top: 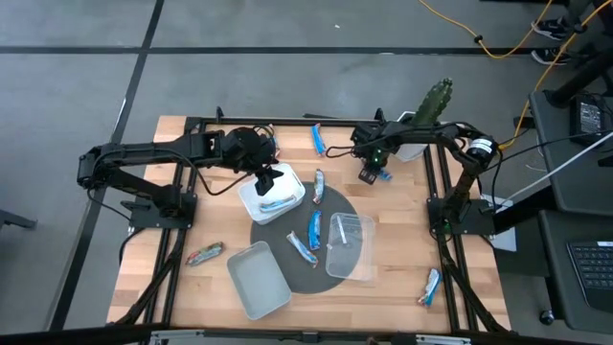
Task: Pick and place Granola Bars by type
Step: Put the blue granola bar into the transparent bin
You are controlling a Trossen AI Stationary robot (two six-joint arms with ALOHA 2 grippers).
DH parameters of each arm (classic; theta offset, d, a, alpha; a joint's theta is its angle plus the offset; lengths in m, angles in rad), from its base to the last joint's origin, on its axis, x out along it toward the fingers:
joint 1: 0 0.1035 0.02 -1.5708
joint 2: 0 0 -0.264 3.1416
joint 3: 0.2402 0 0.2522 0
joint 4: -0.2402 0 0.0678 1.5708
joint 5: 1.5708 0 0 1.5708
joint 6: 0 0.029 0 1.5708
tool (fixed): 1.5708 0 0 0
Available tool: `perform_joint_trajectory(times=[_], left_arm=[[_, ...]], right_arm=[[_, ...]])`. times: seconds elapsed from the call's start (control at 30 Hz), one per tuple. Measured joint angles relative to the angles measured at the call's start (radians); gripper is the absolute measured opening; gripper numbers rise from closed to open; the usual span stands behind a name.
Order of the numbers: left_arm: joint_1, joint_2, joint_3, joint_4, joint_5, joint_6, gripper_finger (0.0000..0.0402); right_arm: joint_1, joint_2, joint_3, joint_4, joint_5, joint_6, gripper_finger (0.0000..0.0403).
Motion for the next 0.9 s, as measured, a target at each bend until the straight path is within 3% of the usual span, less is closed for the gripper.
perform_joint_trajectory(times=[0.13, 0.33, 0.5, 0.9], left_arm=[[0.000, 0.000, 0.000, 0.000, -0.020, 0.017, 0.0198], [0.002, 0.000, 0.000, -0.001, -0.094, 0.025, 0.0198], [0.002, 0.000, 0.000, -0.005, -0.146, 0.058, 0.0198], [0.003, -0.007, -0.001, -0.008, -0.207, 0.148, 0.0198]], right_arm=[[0.018, -0.018, 0.026, -0.024, -0.063, 0.025, 0.0036], [0.094, -0.148, 0.119, -0.054, -0.075, 0.087, 0.0065], [0.207, -0.326, 0.184, -0.045, -0.080, 0.132, 0.0037], [0.515, -0.749, 0.218, 0.034, -0.036, 0.398, 0.0035]])
